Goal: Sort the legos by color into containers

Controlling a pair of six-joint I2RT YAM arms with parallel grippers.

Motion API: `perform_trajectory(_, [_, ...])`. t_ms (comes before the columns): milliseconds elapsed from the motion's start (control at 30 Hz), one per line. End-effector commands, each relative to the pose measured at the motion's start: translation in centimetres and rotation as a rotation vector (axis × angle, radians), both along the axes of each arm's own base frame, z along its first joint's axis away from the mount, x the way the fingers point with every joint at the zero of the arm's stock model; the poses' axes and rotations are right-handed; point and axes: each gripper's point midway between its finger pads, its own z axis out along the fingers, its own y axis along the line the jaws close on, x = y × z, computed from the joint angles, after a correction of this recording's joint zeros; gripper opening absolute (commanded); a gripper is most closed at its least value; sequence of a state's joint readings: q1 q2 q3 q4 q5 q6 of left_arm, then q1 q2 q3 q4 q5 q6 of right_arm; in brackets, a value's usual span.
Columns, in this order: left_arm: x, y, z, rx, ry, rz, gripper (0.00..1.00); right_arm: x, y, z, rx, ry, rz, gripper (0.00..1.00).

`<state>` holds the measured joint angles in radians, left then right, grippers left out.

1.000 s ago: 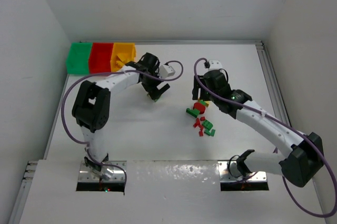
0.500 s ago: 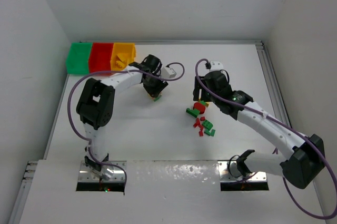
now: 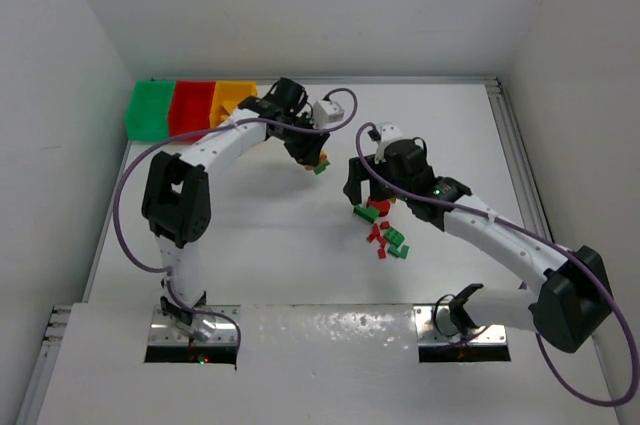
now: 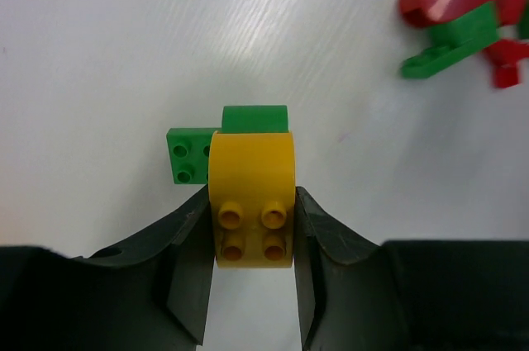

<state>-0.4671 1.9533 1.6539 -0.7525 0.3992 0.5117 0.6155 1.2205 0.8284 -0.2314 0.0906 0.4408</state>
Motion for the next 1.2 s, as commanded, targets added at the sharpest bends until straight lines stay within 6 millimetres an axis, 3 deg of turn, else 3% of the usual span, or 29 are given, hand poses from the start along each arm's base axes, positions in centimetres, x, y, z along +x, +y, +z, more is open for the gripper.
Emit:
perform_trajectory(0, [-1.6,-2.5,8.8,-0.276,-0.056,-0.091,0.0,1.4,3.6,3.7,0.156,-0.11,0.122,0.91])
perform_trajectory(67, [-1.8,-2.8,10.8,-0.357,-0.063,-0.084,0.0,2.1,4.6,5.5,0.194,-0.195,0.165,0.89])
perform_trajectory(133, [-2.1,-2.9,12.6,-0.403,-0.03,-0.064,0.0,2.7,4.5,5.8,0.117,-0.29,0.234,0.87])
perform_trajectory(300, [-1.0,-2.6,13.2,-0.524,0.159,0.248,0.0,3.5,3.6,7.1,0.063,-0.508,0.256,0.87])
perform_trajectory(367, [-1.2,-3.0,13.0,-0.544,0.214,0.275,0.0,3.9,3.6,7.2,0.045,-0.592,0.271,0.87])
perform_trajectory(433, [-1.3,-3.2,13.0,-0.568,0.272,0.324,0.0,4.6,3.7,7.1,0.004,-0.594,0.279,0.89])
perform_trajectory(467, [-1.4,-3.3,13.2,-0.573,0.275,0.336,0.0,5.2,4.0,8.0,-0.009,-0.606,0.282,0.89])
perform_trajectory(500, [-1.4,-3.2,13.0,-0.574,0.289,0.357,0.0,5.4,4.1,7.4,-0.023,-0.581,0.284,0.89])
perform_trajectory(667, [-2.1,-3.4,12.8,-0.599,0.349,0.397,0.0,6.0,6.0,8.8,0.061,-0.642,0.324,0.9])
perform_trajectory(933, [-2.9,-3.2,12.0,-0.584,0.386,0.394,0.0,7.9,7.8,7.9,-0.002,-0.605,0.394,0.92])
perform_trajectory(1033, [-2.9,-3.5,12.7,-0.607,0.393,0.381,0.0,8.1,8.7,6.9,-0.026,-0.548,0.45,0.93])
perform_trajectory(1167, [-2.4,-3.7,13.3,-0.615,0.366,0.373,0.0,7.9,8.2,6.6,-0.054,-0.549,0.447,0.95])
